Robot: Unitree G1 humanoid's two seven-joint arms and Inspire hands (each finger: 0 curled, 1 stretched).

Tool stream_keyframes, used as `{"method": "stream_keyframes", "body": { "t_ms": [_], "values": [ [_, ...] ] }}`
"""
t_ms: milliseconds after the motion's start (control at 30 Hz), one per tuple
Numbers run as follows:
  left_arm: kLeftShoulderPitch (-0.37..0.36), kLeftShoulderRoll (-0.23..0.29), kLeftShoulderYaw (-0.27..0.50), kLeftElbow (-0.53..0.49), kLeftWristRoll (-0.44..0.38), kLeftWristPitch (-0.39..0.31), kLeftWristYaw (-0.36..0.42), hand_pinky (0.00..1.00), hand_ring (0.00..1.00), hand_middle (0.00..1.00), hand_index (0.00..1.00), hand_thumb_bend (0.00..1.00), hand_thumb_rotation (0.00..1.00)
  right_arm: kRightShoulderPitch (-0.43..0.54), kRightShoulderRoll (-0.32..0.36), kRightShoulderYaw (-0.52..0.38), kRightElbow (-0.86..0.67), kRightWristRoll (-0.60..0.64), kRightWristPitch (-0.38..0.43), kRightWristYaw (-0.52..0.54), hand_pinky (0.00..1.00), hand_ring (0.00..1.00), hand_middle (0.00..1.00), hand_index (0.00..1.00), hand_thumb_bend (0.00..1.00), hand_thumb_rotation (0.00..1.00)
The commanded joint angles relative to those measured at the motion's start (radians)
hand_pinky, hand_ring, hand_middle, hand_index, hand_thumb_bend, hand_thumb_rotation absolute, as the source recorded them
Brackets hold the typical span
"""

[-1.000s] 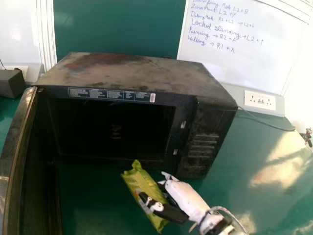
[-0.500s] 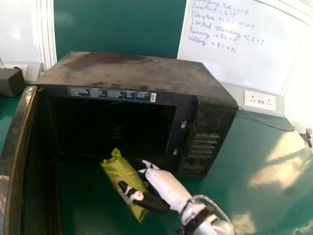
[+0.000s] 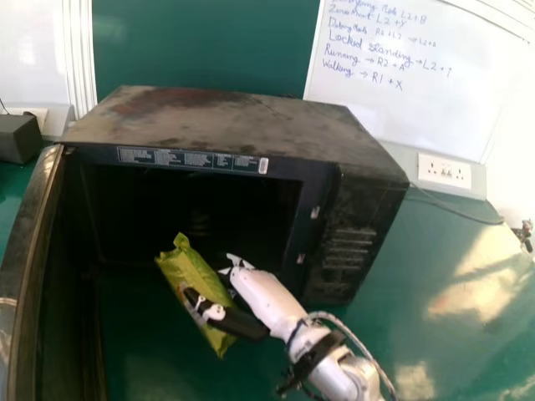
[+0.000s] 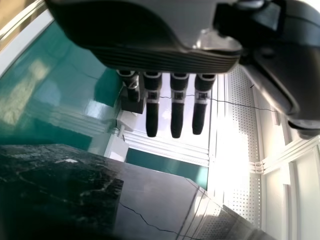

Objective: Put biscuit inside oven

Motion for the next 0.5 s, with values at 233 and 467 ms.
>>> {"method": "stream_keyframes", "body": {
  "t_ms": [233, 467],
  "values": [
    [0.016, -0.027, -0.027, 0.008, 0.007, -0.024, -0.009, 0.75, 0.75, 0.8, 0.81, 0.86, 0.87, -0.137, 0.062, 0.018, 0.126, -0.016, -0.007, -0.07, 0.0, 0.0, 0.0, 0.29, 0.34, 0.0],
    [0.026, -0.026, -0.032, 0.011, 0.006, -0.031, -0.007, 0.74, 0.76, 0.79, 0.8, 0.88, 0.88, -0.258, 0.084, 0.032, 0.277, -0.036, -0.021, -0.116, 0.0, 0.0, 0.0, 0.29, 0.34, 0.0]
  ]
}}
